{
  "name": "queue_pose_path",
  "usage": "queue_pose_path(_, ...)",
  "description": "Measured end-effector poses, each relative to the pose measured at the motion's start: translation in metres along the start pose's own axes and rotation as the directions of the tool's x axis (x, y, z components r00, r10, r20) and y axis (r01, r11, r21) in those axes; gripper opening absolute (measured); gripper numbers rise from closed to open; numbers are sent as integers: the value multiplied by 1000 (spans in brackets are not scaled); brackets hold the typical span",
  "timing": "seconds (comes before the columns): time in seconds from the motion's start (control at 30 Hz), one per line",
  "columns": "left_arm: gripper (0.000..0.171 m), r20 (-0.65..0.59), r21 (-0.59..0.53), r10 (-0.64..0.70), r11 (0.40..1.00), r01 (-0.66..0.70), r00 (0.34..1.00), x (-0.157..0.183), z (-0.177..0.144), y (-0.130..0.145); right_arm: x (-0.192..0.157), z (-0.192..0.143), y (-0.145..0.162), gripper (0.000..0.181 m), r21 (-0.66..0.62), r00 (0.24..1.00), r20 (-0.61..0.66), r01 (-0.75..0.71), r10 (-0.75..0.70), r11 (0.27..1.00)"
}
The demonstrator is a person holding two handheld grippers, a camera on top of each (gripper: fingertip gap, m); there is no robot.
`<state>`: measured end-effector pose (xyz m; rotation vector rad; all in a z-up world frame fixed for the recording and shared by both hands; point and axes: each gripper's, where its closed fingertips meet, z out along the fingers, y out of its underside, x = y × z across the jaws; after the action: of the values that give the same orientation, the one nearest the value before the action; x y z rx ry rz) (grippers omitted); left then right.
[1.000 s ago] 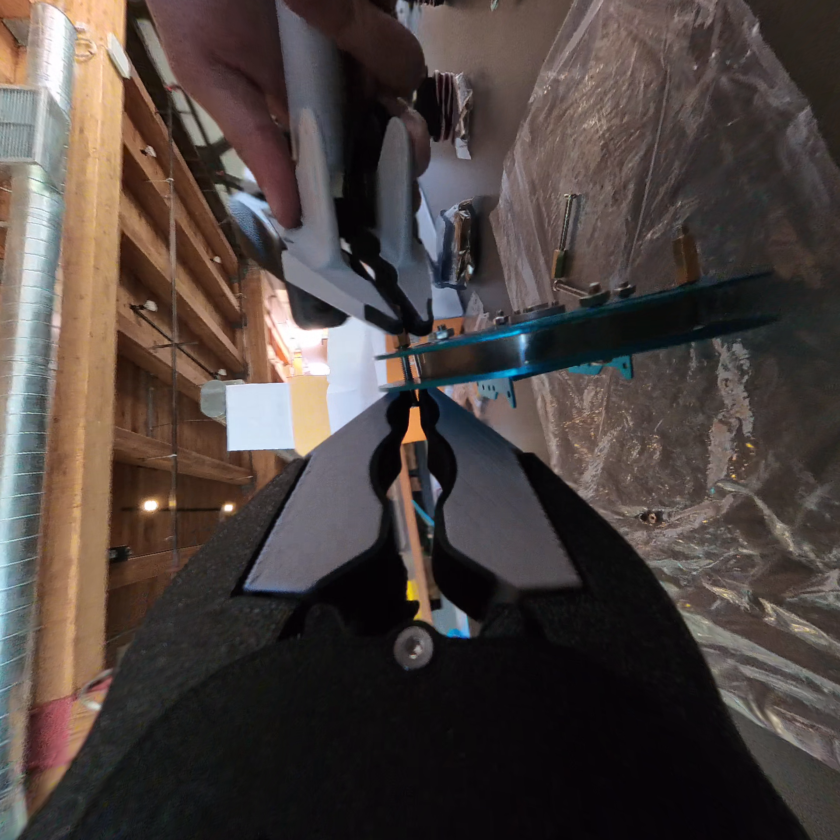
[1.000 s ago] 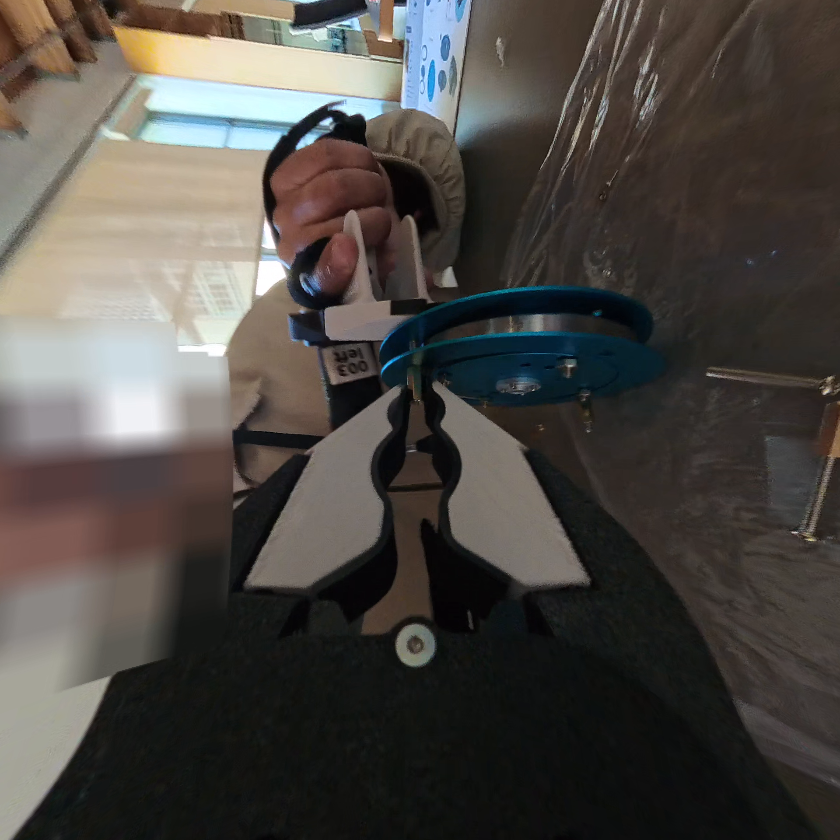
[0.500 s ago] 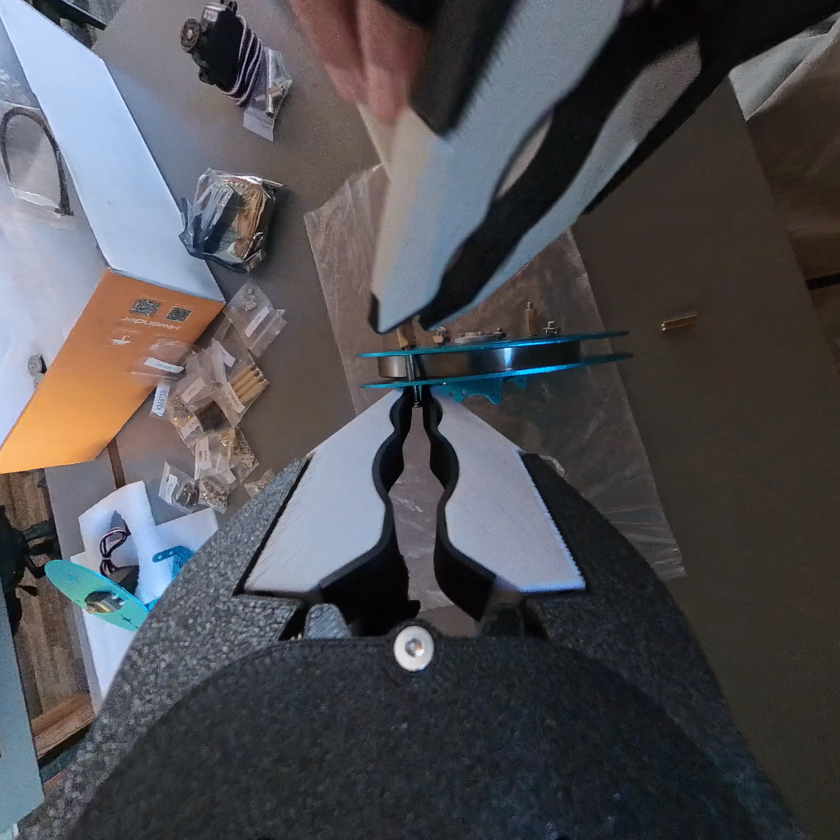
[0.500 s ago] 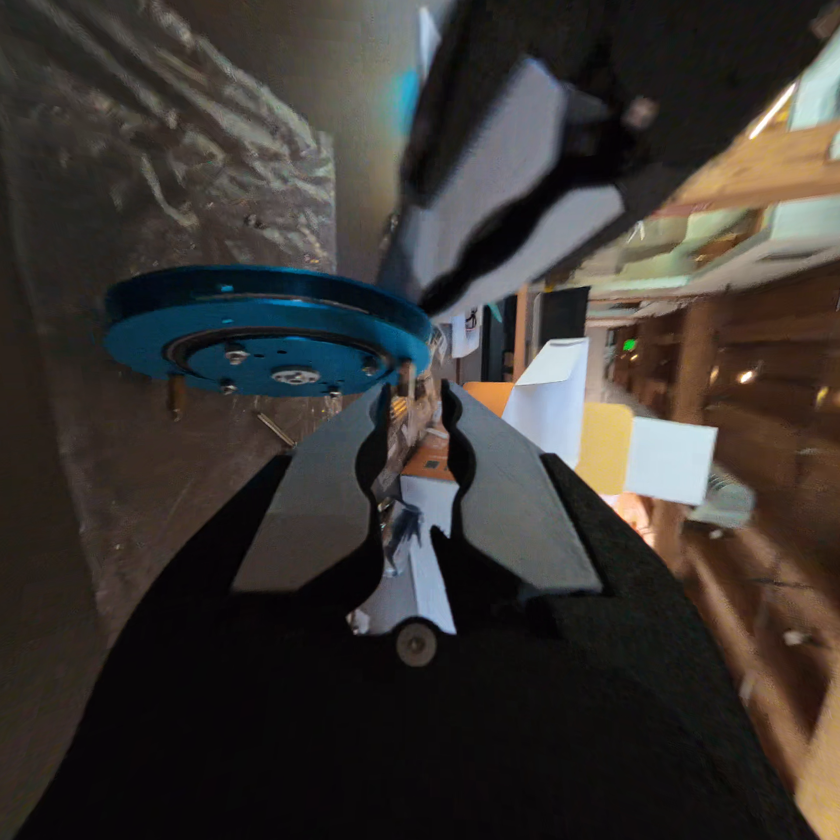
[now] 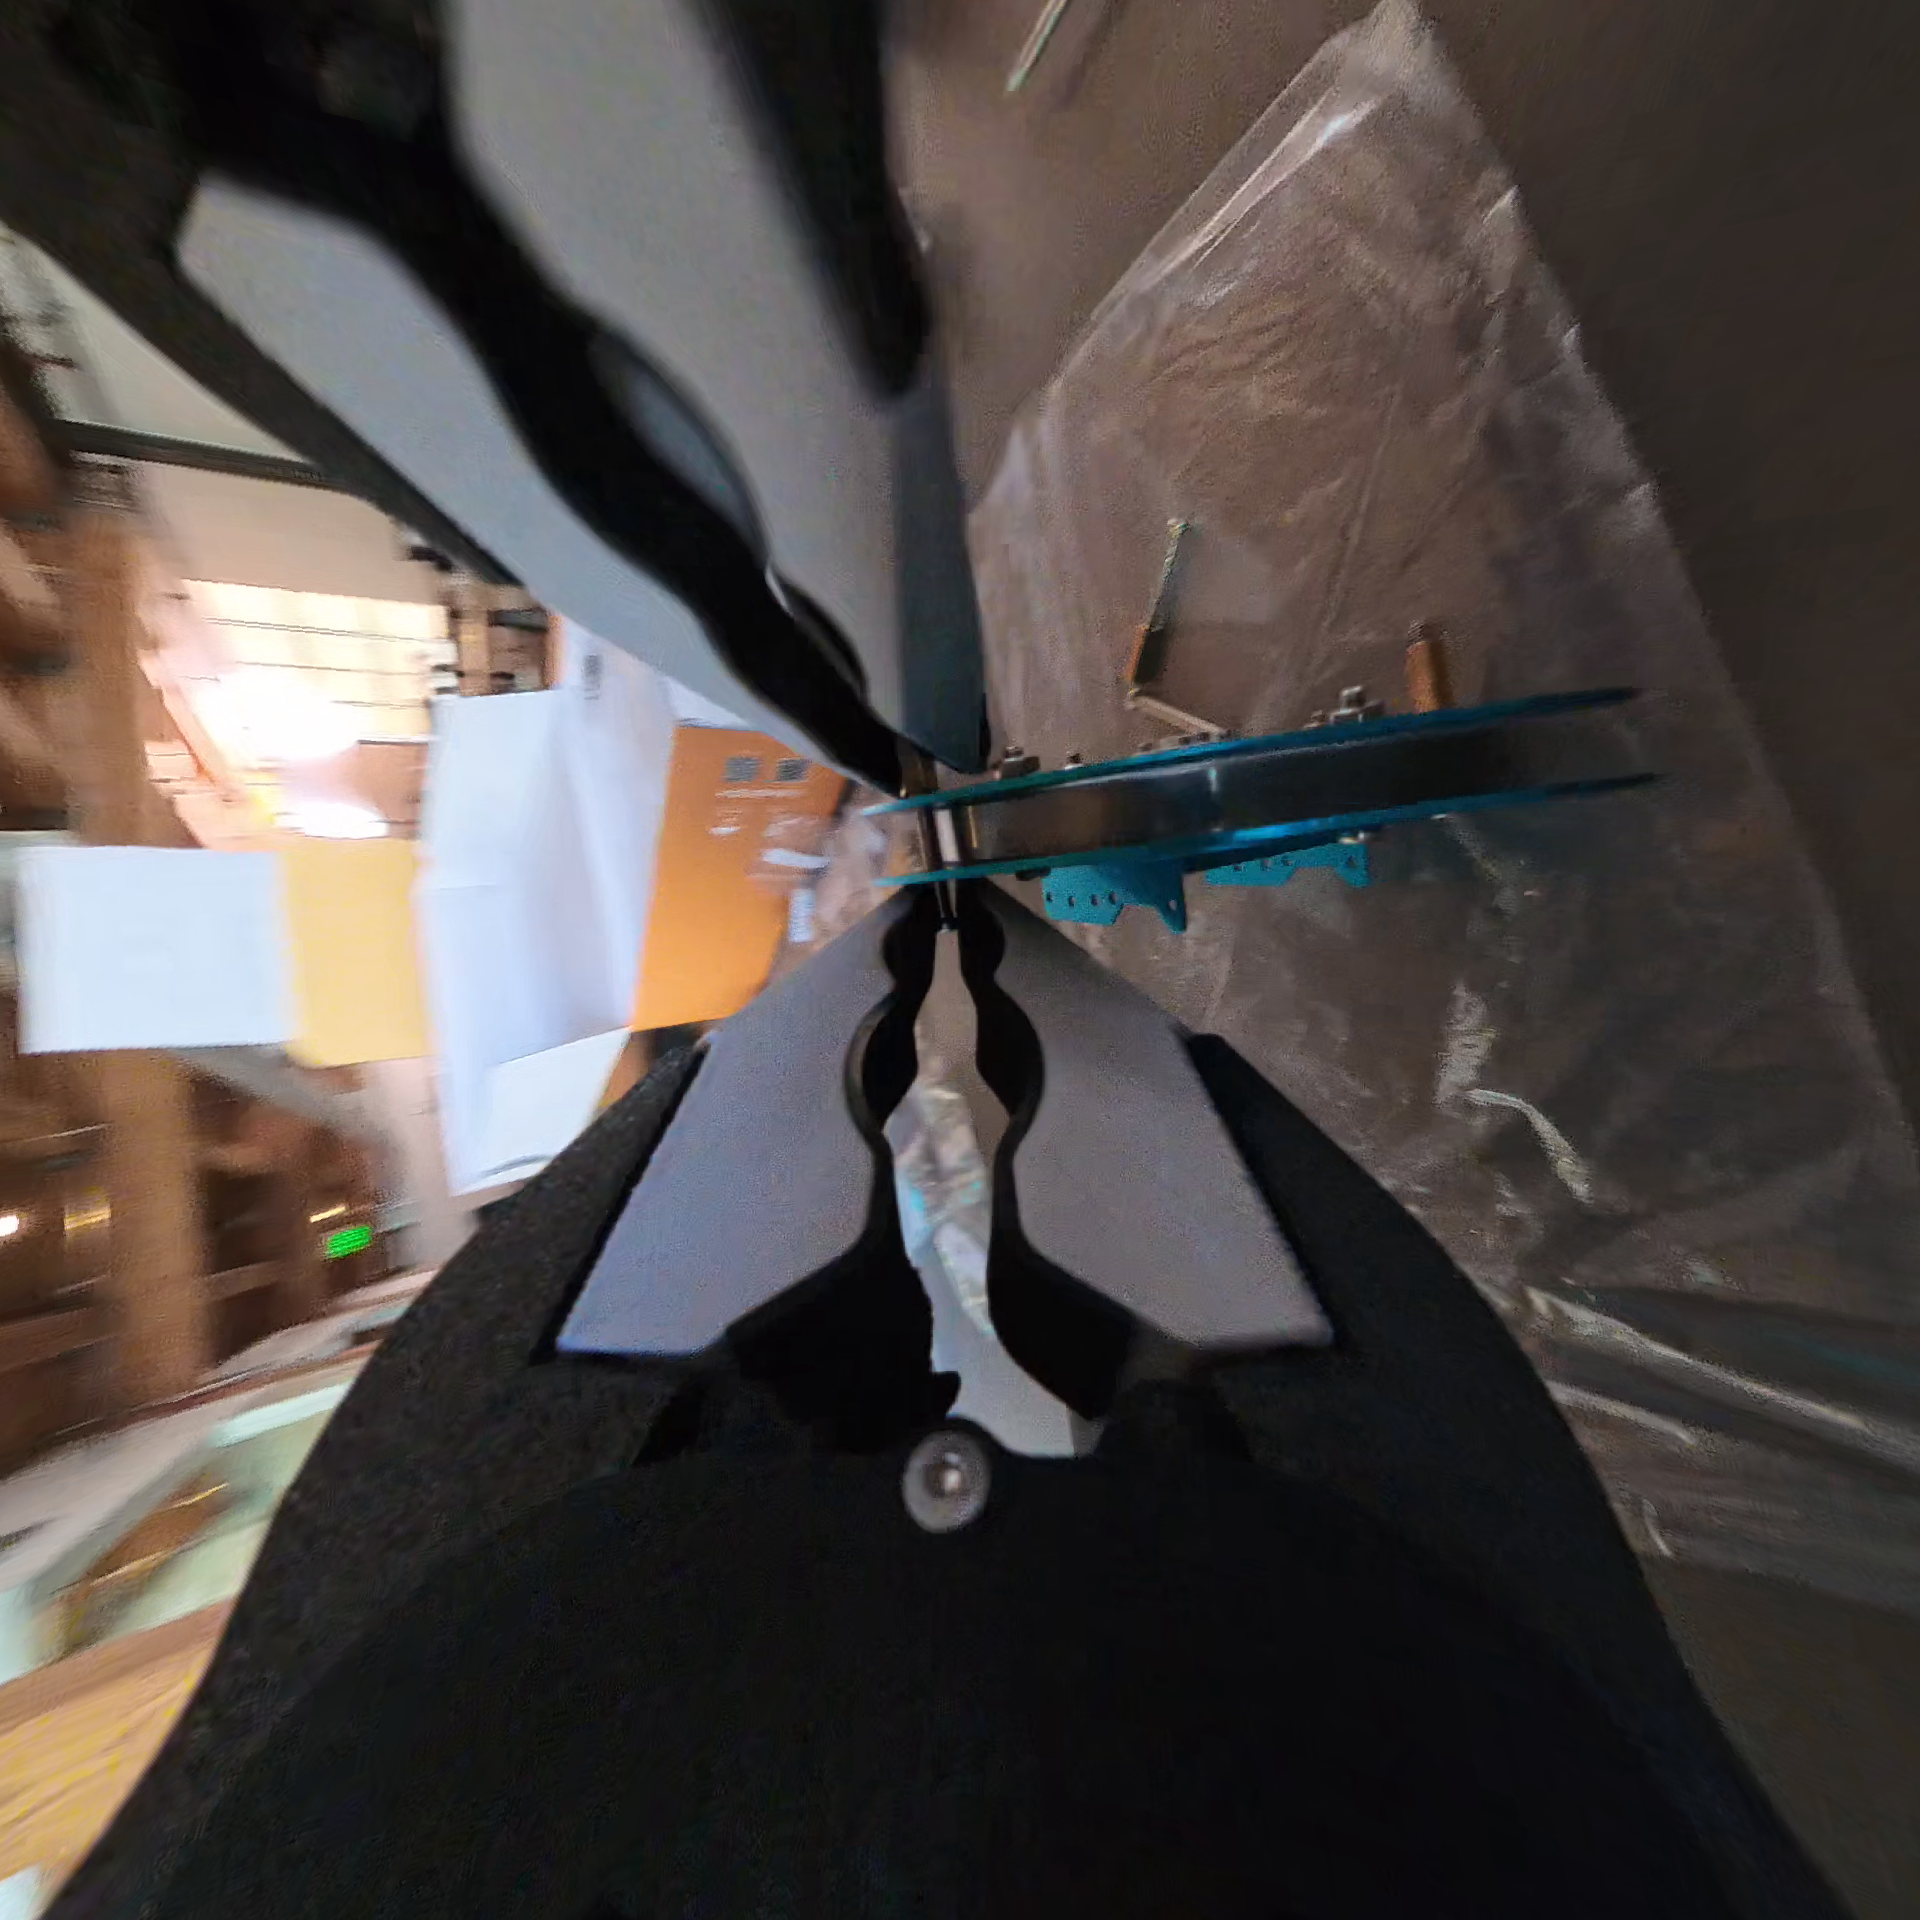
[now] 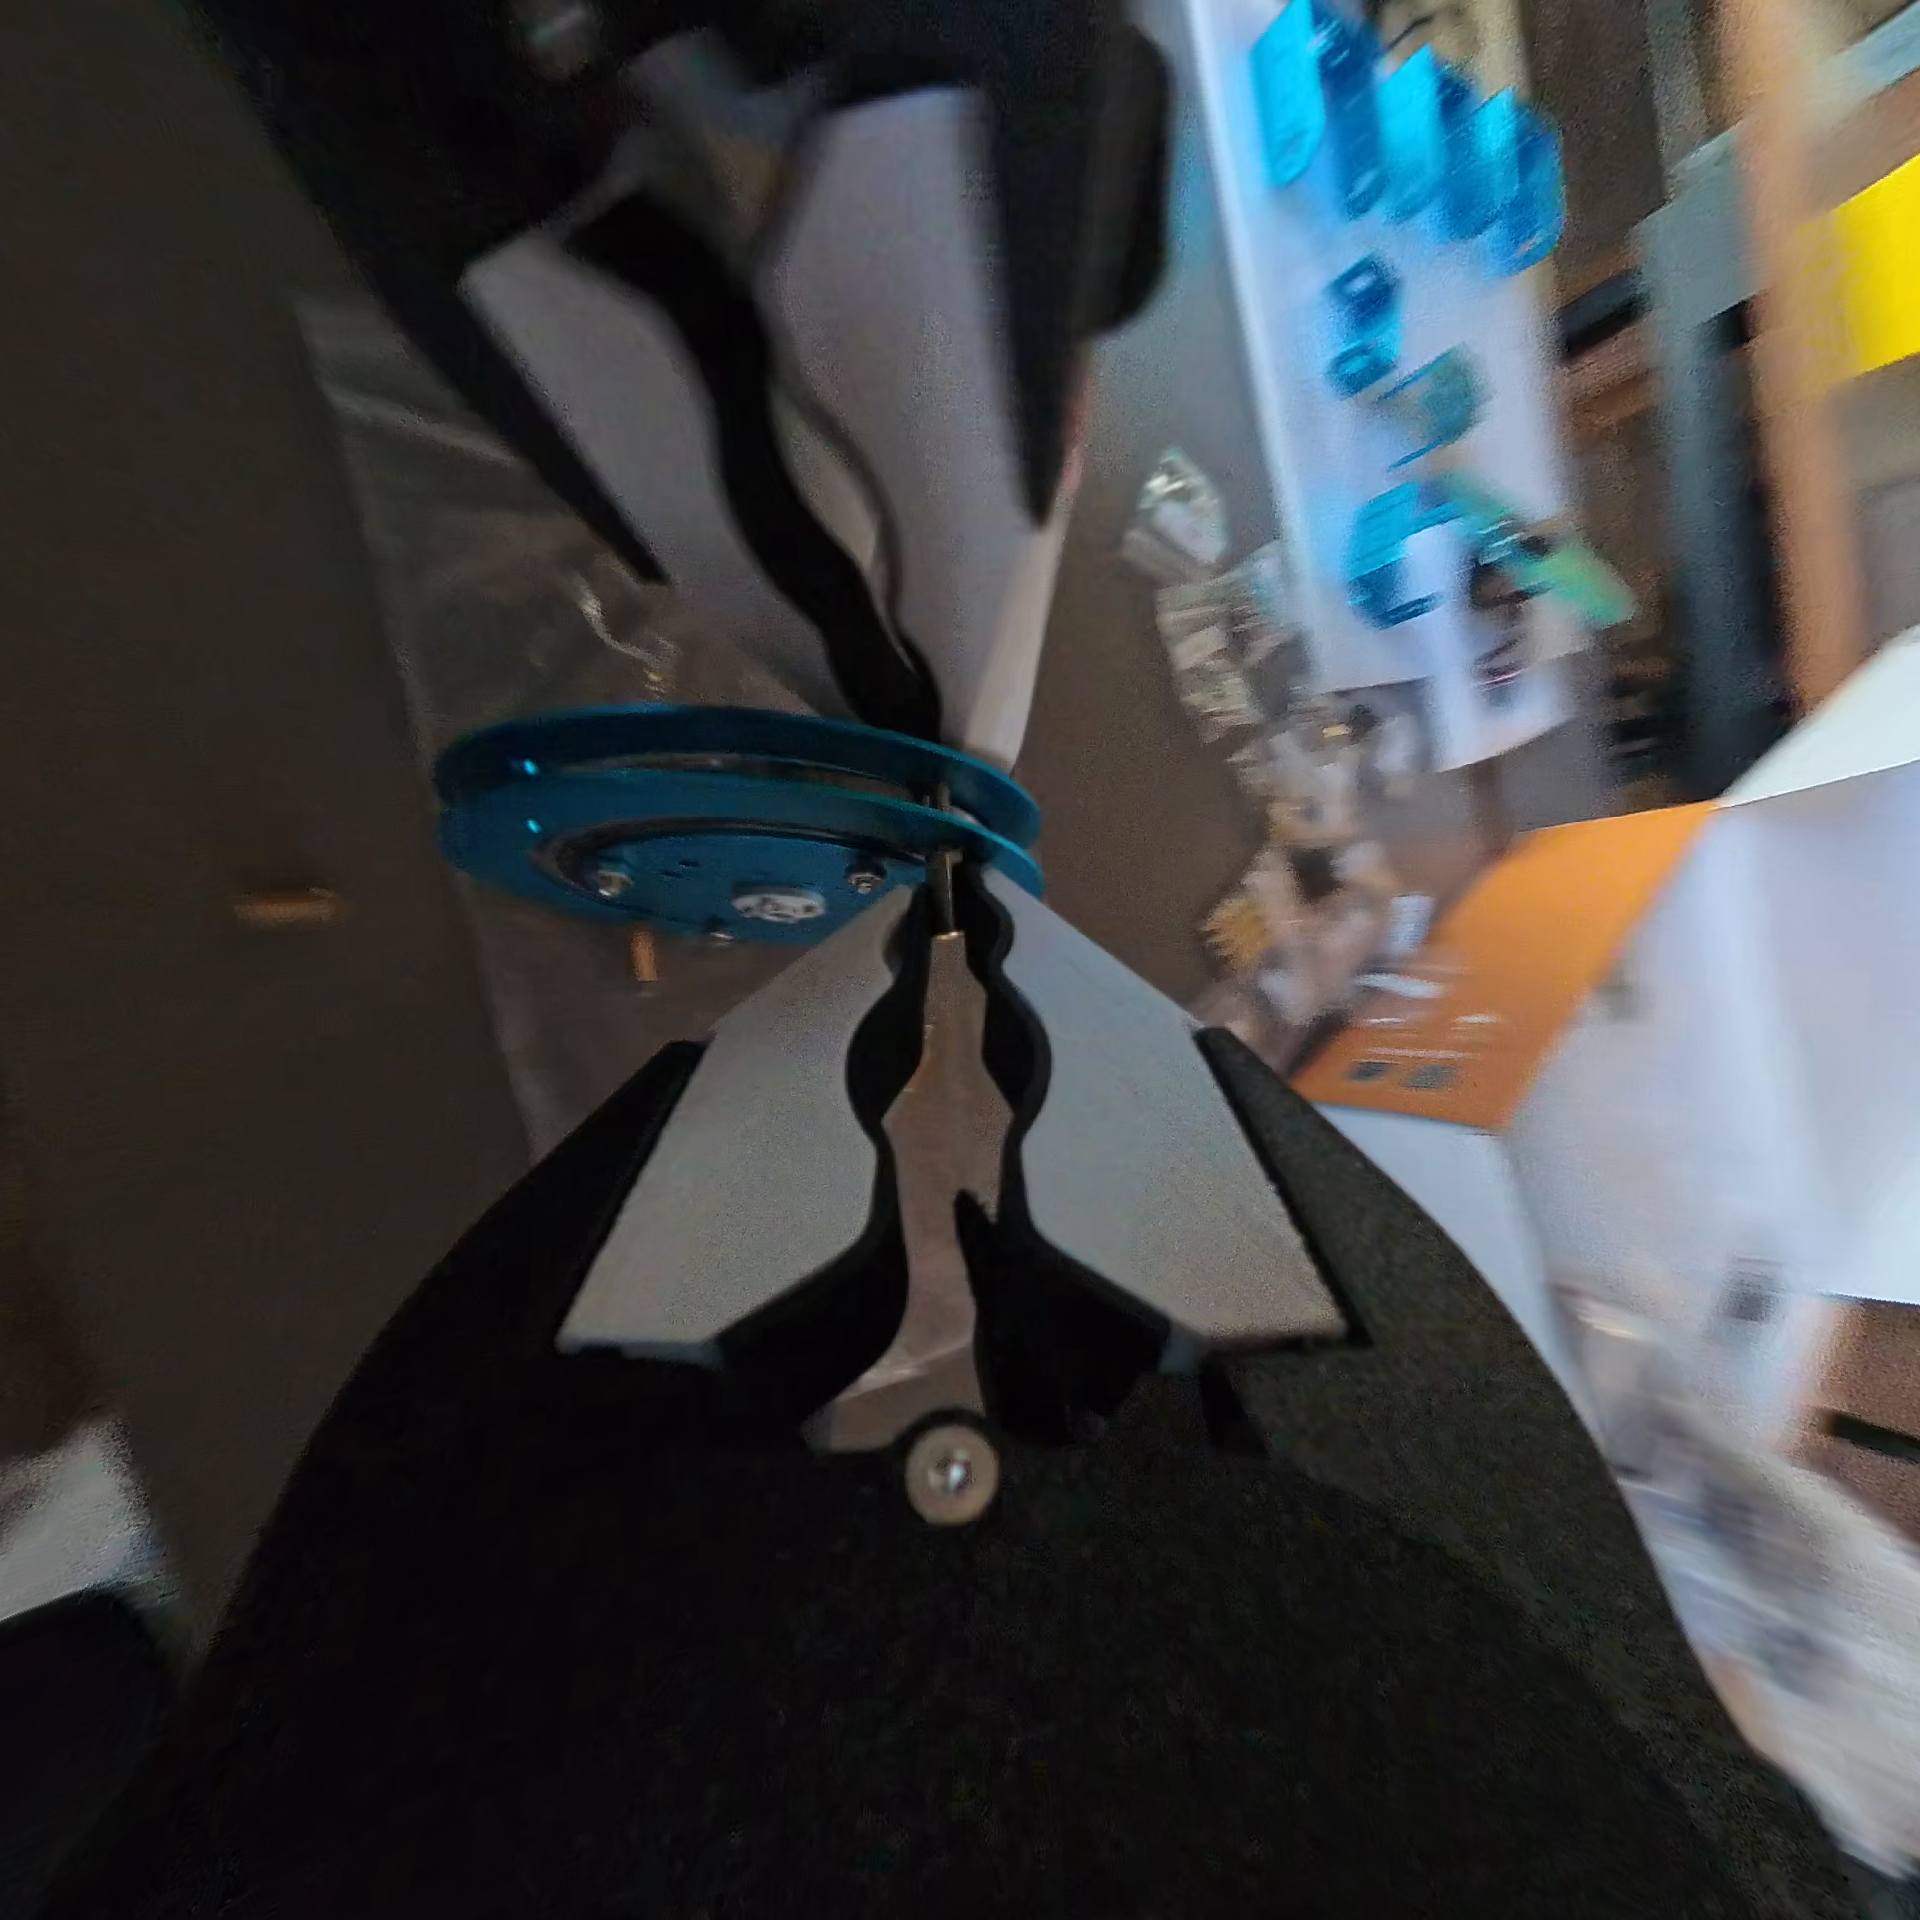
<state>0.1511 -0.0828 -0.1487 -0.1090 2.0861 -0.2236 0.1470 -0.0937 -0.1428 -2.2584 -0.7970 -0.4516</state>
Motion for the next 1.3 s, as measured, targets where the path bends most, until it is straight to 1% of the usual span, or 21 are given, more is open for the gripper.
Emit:
queue_pose_path(0.1, 2, 186, -63, 125, 991, -116, 975, -6, 0, -1, -6, 0, 2, 4, -44, 938, 242, -246, 249, 968)
queue_pose_path(0.17, 1, 265, -93, 172, 984, -152, 949, -10, 1, 0, -11, -2, 2, 4, -136, 811, 402, -406, 425, 904)
queue_pose_path(0.23, 1, 314, -99, 190, 981, -167, 930, -11, 2, -2, -16, -6, 1, 3, -277, 599, 543, -533, 588, 800)
queue_pose_path(0.27, 0, 333, -105, 204, 978, -178, 921, -11, 2, -3, -18, -9, -1, 4, -354, 454, 603, -585, 656, 730)
queue_pose_path(0.33, 0, 364, -107, 214, 976, -187, 906, -11, 1, -6, -20, -15, -3, 4, -532, 103, 668, -627, 737, 569)
queue_pose_path(0.4, 1, 380, -90, 211, 978, -191, 900, -11, 1, -9, -21, -18, -3, 4, -650, -152, 665, -600, 731, 467)
queue_pose_path(0.47, 1, 396, -100, 222, 975, -199, 891, -11, 1, -10, -23, -21, -4, 4, -716, -303, 647, -557, 700, 421)
queue_pose_path(0.5, 1, 391, -87, 212, 977, -194, 896, -11, 1, -10, -22, -21, -4, 4, -724, -330, 642, -557, 692, 406)
queue_pose_path(0.57, 2, 355, -50, 160, 987, -153, 921, -10, 2, -12, -24, -23, -4, 5, -703, -298, 661, -565, 689, 431)
queue_pose_path(0.6, 2, 323, -36, 131, 991, -127, 937, -9, 2, -12, -25, -23, -4, 5, -670, -239, 684, -579, 689, 464)
queue_pose_path(0.63, 2, 280, -24, 99, 995, -96, 955, -9, 3, -12, -26, -22, -3, 5, -617, -145, 712, -595, 687, 514)
queue_pose_path(0.7, 2, 163, -3, 4, 1000, -4, 987, -7, 3, -10, -22, -17, 2, 5, -473, 128, 727, -618, 675, 628)
queue_pose_path(0.73, 2, 102, -1, -36, 999, 36, 994, -5, 3, -8, -19, -13, 6, 10, -383, 309, 698, -601, 646, 702)
queue_pose_path(0.8, 3, -10, -18, -117, 993, 117, 993, -3, 2, -2, -10, -7, 13, 18, -216, 653, 552, -489, 519, 845)
queue_pose_path(0.87, 3, -101, -59, -163, 986, 157, 982, 0, 1, 5, 0, -7, 15, 19, -101, 882, 322, -330, 345, 938)
queue_pose_path(0.9, 3, -148, -79, -188, 981, 178, 971, 2, 0, 9, 5, -8, 11, 20, -51, 947, 193, -253, 259, 966)
queue_pose_path(0.97, 3, -265, -103, -266, 964, 247, 927, 6, -2, 12, 9, -11, 6, 21, -12, 996, -48, -73, 72, 997)
queue_pose_path(1.0, 3, -337, -108, -313, 950, 294, 888, 9, -4, 11, 11, -12, 2, 22, -9, 984, -174, 23, -24, 1000)
queue_pose_path(1.1, 2, -503, -111, -403, 907, 405, 765, 13, -9, 4, 10, -12, -5, 19, -108, 835, -441, 315, -329, 943)
queue_pose_path(1.17, 2, -584, -151, -459, 872, 466, 670, 15, -10, 5, 9, -9, -5, 15, -170, 723, -528, 424, -446, 889)
queue_pose_path(1.3, 2, -729, -177, -496, 802, 570, 471, 19, -18, -5, 5, -4, -6, 20, -174, 666, -565, 480, -486, 860)
